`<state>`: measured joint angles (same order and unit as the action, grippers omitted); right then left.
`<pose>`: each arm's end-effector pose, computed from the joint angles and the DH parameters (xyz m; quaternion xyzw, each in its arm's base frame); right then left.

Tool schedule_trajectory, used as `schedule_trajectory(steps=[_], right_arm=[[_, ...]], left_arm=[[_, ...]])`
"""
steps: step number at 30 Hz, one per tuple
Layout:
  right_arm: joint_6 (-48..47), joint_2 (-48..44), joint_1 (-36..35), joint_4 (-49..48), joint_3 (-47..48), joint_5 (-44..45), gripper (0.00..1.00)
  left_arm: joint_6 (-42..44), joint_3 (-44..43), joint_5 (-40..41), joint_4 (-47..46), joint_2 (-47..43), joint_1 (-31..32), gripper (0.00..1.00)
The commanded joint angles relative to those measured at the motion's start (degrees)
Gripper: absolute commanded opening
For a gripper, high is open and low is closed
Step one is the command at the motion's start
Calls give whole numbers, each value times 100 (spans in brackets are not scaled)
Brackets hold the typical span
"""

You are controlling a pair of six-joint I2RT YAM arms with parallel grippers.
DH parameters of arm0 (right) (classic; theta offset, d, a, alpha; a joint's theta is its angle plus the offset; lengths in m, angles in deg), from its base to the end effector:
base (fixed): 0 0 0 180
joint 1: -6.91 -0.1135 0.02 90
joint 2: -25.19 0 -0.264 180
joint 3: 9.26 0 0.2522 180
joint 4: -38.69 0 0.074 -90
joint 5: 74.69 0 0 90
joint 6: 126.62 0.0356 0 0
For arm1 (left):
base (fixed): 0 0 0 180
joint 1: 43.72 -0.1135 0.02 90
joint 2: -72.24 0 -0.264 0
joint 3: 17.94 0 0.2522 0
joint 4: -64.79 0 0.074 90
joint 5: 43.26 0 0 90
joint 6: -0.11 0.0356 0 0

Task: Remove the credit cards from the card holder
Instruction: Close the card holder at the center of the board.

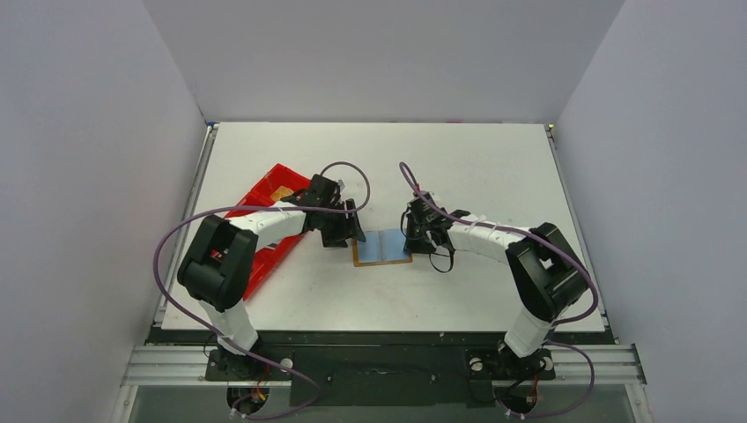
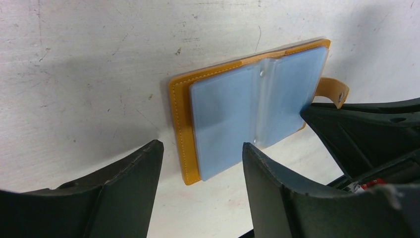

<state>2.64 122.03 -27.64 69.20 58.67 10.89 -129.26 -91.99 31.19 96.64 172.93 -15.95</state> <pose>0.2685 0.1882 0.1594 0.0294 0.9635 0.1880 0.1884 0.3061 -0.1720 0.1675 -0.0598 0.9524 -0.2572 0.1522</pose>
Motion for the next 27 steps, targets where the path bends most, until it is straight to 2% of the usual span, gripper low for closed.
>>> schedule_trajectory(steps=[1, 5, 18, 27], right_arm=[[-42, 86, 5, -101, -1, 240, 8], [-89, 183, 24, -23, 8, 296, 0], [-143, 281, 71, 1, 5, 256, 0], [-148, 298, 46, -6, -23, 214, 0]], left_arm=[[15, 22, -135, -334, 144, 18, 58], [17, 53, -201, -399, 232, 27, 58], [-286, 193, -742, -960, 448, 79, 58], [-506, 207, -940, -1186, -82, 71, 56]])
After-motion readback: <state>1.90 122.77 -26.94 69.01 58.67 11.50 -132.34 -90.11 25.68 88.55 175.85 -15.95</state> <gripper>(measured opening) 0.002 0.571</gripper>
